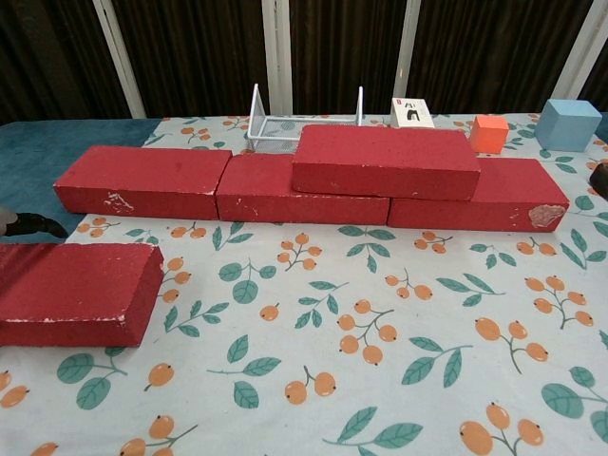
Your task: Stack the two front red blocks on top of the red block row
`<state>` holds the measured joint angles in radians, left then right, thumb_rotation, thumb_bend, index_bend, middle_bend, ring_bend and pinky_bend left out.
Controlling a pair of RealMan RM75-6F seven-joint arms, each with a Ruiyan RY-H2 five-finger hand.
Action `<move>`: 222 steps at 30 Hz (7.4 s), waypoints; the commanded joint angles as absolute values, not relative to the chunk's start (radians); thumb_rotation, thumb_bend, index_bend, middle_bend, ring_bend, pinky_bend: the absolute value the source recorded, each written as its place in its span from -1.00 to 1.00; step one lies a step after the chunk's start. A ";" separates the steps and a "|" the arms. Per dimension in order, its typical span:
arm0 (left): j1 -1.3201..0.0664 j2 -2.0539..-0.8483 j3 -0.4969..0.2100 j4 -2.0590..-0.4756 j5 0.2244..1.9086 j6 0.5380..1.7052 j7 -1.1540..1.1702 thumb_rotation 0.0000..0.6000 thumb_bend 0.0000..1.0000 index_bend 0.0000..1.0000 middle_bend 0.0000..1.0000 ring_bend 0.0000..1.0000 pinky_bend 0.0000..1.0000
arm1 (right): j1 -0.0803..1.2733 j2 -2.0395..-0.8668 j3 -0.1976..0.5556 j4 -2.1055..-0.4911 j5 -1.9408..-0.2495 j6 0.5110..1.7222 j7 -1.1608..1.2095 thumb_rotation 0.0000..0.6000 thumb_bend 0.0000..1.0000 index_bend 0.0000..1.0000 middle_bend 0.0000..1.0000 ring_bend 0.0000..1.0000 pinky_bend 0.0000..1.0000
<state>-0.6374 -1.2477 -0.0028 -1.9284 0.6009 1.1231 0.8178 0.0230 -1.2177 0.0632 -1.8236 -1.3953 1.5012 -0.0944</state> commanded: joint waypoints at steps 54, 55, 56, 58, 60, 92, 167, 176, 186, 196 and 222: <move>-1.079 -1.039 -0.171 -1.666 0.360 0.702 0.801 1.00 -0.98 -0.35 -0.38 -1.00 -1.00 | 0.039 -1.230 0.125 -1.797 -1.257 1.459 -0.124 1.00 -0.91 -1.00 -0.99 -1.00 -1.00; -1.093 -1.054 -0.168 -1.635 0.352 0.688 0.800 1.00 -0.98 -0.35 -0.38 -1.00 -1.00 | 0.039 -1.232 0.127 -1.797 -1.253 1.460 -0.128 1.00 -0.91 -1.00 -0.99 -1.00 -1.00; -1.105 -1.068 -0.166 -1.607 0.344 0.674 0.797 1.00 -0.98 -0.34 -0.38 -1.00 -1.00 | 0.039 -1.234 0.129 -1.796 -1.249 1.461 -0.133 1.00 -0.91 -1.00 -0.99 -1.00 -1.00; -1.126 -1.095 -0.161 -1.556 0.332 0.651 0.789 1.00 -0.98 -0.33 -0.38 -1.00 -1.00 | 0.039 -1.238 0.132 -1.797 -1.242 1.464 -0.141 1.00 -0.91 -1.00 -0.99 -1.00 -1.00; -1.150 -1.127 -0.155 -1.495 0.324 0.623 0.779 1.00 -0.98 -0.33 -0.38 -1.00 -1.00 | 0.039 -1.241 0.134 -1.797 -1.238 1.469 -0.151 1.00 -0.91 -1.00 -0.99 -1.00 -1.00; -1.324 -1.330 -0.008 -1.132 0.230 0.404 0.597 1.00 -0.98 -0.28 -0.39 -1.00 -1.00 | 0.053 -1.261 0.147 -1.785 -1.186 1.451 -0.195 1.00 -0.91 -1.00 -0.99 -1.00 -1.00; -1.558 -1.499 0.249 -1.034 0.075 0.422 0.492 1.00 -0.98 -0.28 -0.38 -1.00 -1.00 | 0.046 -1.238 0.164 -1.782 -1.172 1.451 -0.134 1.00 -0.91 -1.00 -0.99 -1.00 -1.00; -1.578 -1.504 0.269 -1.045 0.043 0.428 0.505 1.00 -0.98 -0.27 -0.38 -1.00 -1.00 | 0.045 -1.237 0.164 -1.783 -1.172 1.452 -0.130 1.00 -0.91 -1.00 -0.99 -1.00 -1.00; -1.600 -1.505 0.291 -1.059 0.006 0.438 0.521 1.00 -0.98 -0.27 -0.37 -1.00 -1.00 | 0.045 -1.236 0.164 -1.786 -1.171 1.450 -0.127 1.00 -0.91 -1.00 -0.99 -1.00 -1.00; -1.616 -1.521 0.314 -1.055 -0.036 0.441 0.541 1.00 -0.98 -0.27 -0.37 -1.00 -1.00 | 0.045 -1.235 0.165 -1.785 -1.168 1.449 -0.123 1.00 -0.91 -1.00 -0.99 -1.00 -1.00; -1.619 -1.540 0.314 -1.027 -0.090 0.455 0.568 1.00 -0.98 -0.27 -0.36 -1.00 -1.00 | 0.047 -1.236 0.167 -1.787 -1.158 1.447 -0.132 1.00 -0.91 -1.00 -0.99 -1.00 -1.00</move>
<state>-1.6188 -1.5390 0.3142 -1.0275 -0.0888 0.4549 0.5670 0.0468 -1.2366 0.1663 -1.7861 -1.1587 1.4467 -0.1314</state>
